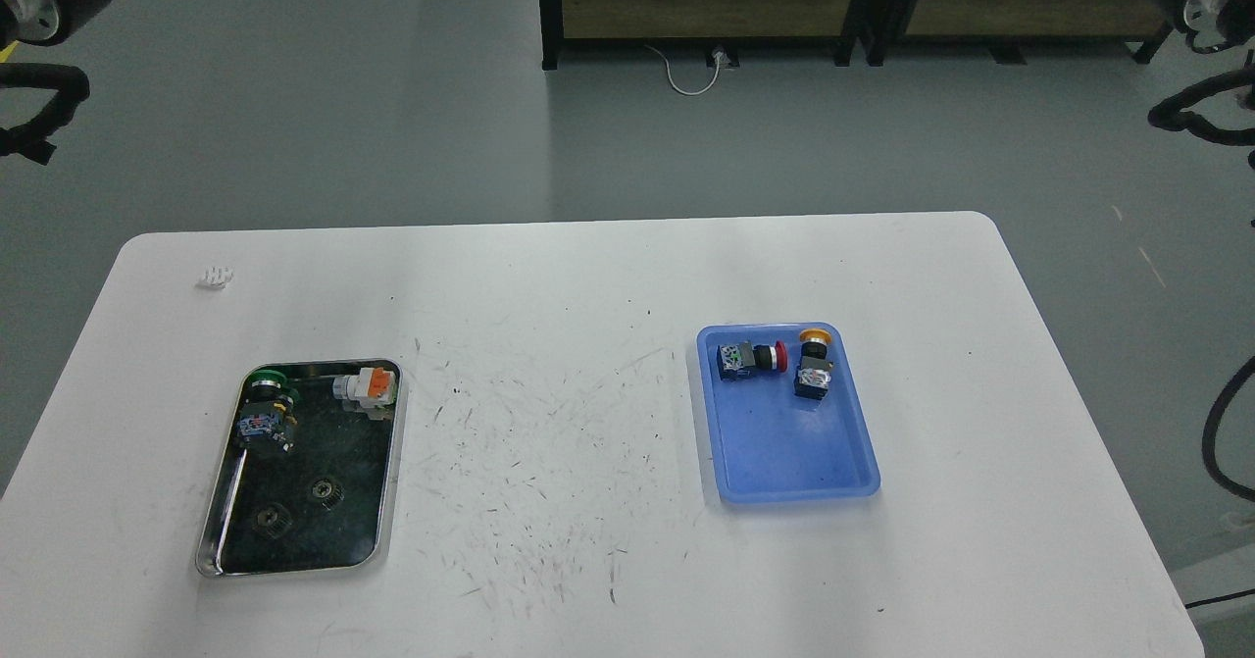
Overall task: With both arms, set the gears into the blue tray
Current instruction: 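Move the left gripper down toward the metal tray with the circuit board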
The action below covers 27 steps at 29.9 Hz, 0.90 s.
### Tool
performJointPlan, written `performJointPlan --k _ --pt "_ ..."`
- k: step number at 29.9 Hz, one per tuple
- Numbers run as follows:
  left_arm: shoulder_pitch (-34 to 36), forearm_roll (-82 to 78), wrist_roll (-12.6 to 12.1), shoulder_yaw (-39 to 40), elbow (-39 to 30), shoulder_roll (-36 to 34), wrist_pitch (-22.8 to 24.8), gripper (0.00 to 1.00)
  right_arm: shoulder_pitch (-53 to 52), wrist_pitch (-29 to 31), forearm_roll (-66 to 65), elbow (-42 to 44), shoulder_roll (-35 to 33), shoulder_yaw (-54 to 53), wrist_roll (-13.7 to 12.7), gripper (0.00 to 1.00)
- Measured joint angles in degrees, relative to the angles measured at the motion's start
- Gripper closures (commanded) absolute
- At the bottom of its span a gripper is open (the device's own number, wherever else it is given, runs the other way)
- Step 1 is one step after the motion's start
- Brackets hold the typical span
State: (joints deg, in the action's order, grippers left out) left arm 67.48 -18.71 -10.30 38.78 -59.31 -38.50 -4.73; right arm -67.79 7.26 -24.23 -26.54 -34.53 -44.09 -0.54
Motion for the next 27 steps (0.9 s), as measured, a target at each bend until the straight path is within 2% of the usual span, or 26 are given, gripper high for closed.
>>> performJointPlan --k 4,7,9,14,17,21,23,27 --pt "0.07 0.0 -1.02 -0.6 -0.24 -0.21 0.22 0.01 -0.31 0.4 1.82 0.43 -1.11 0.35 -1.18 0.0" --pt "0.12 0.29 -2.55 -0.61 -0.29 -0.13 0.46 0.01 -0.02 0.51 4.1 0.6 -2.25 0.54 -1.35 0.0" --pt "0.31 0.45 -2.6 -0.35 -0.33 -0.12 1.01 0.01 0.08 1.03 5.93 0.55 -3.04 0.52 -1.35 0.0" --pt "0.26 0.57 0.02 0.76 0.26 -1.93 6.99 0.01 0.08 5.38 8.39 0.16 -3.76 -0.27 -0.79 0.0" --pt "-0.49 1.09 0.74 1.49 1.07 -3.09 10.87 0.01 0.16 6.09 8.56 0.09 -3.37 -0.37 0.76 0.0" --pt "-1.16 2.92 2.65 1.69 2.76 -3.23 11.79 0.01 0.25 5.47 8.59 0.09 -2.71 -0.31 2.6 0.0" --pt "-1.86 3.71 4.54 1.77 2.99 -3.42 11.83 0.02 0.12 3.97 8.58 0.05 -2.22 0.01 2.52 0.0" --pt "-3.04 3.96 5.87 1.76 3.13 -3.69 11.33 0.01 -0.28 2.34 8.59 -0.26 -1.93 0.28 2.09 0.0"
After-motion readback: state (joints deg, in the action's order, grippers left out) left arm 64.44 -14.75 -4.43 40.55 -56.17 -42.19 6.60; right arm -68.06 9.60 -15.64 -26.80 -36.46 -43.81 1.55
